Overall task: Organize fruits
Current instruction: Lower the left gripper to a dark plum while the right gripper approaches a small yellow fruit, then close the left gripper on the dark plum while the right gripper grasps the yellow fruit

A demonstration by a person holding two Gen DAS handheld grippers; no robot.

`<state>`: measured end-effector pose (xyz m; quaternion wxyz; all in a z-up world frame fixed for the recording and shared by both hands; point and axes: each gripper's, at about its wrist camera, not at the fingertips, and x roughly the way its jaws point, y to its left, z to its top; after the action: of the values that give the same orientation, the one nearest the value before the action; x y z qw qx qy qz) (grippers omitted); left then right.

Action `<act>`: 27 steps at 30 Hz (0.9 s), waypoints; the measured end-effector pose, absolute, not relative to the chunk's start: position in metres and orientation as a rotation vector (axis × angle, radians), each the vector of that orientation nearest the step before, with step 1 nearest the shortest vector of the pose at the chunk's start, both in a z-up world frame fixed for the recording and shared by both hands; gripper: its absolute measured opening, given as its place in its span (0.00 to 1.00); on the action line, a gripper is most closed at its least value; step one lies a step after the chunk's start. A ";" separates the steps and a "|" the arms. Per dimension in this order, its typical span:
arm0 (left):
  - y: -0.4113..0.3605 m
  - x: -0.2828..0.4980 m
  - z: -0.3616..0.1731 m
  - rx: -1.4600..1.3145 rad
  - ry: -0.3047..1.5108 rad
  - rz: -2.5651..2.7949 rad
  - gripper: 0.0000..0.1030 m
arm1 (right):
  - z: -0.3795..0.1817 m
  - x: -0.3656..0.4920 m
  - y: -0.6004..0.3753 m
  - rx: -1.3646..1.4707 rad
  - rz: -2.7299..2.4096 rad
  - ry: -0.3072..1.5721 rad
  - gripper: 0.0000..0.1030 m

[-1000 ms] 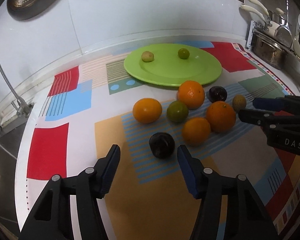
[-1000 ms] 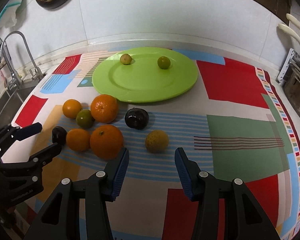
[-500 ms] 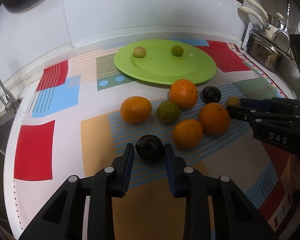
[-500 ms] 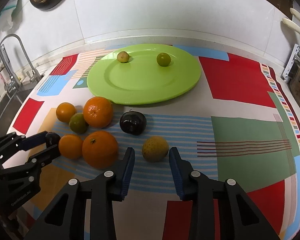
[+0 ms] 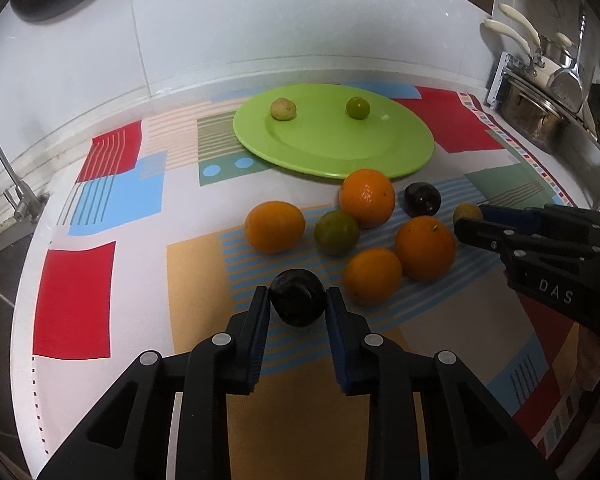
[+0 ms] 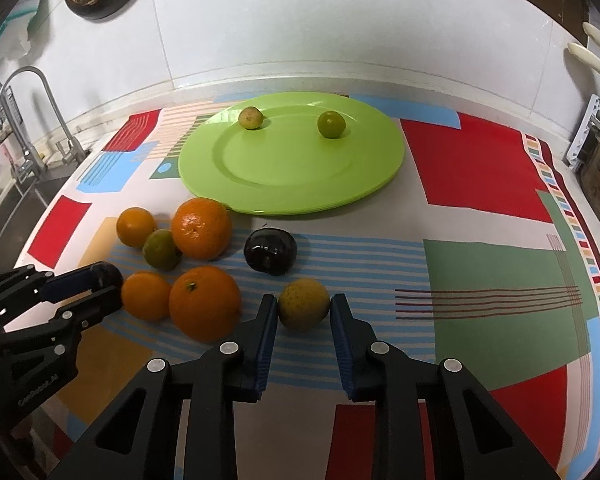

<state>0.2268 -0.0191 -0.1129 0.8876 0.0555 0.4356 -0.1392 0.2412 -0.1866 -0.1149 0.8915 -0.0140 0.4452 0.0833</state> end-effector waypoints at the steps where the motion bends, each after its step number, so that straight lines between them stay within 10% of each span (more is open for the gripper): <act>1: -0.019 0.226 -0.111 0.112 0.902 -0.290 0.27 | -0.113 0.240 -0.187 -0.027 0.174 0.921 0.28; 27: -0.027 0.207 -0.036 0.088 0.728 -0.317 0.27 | -0.048 0.207 -0.186 -0.009 0.204 0.757 0.28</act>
<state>0.2068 -0.0271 -0.0365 0.9214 0.0427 0.3542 -0.1542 0.2072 -0.1855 -0.0478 0.9242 -0.0042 0.3687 0.0993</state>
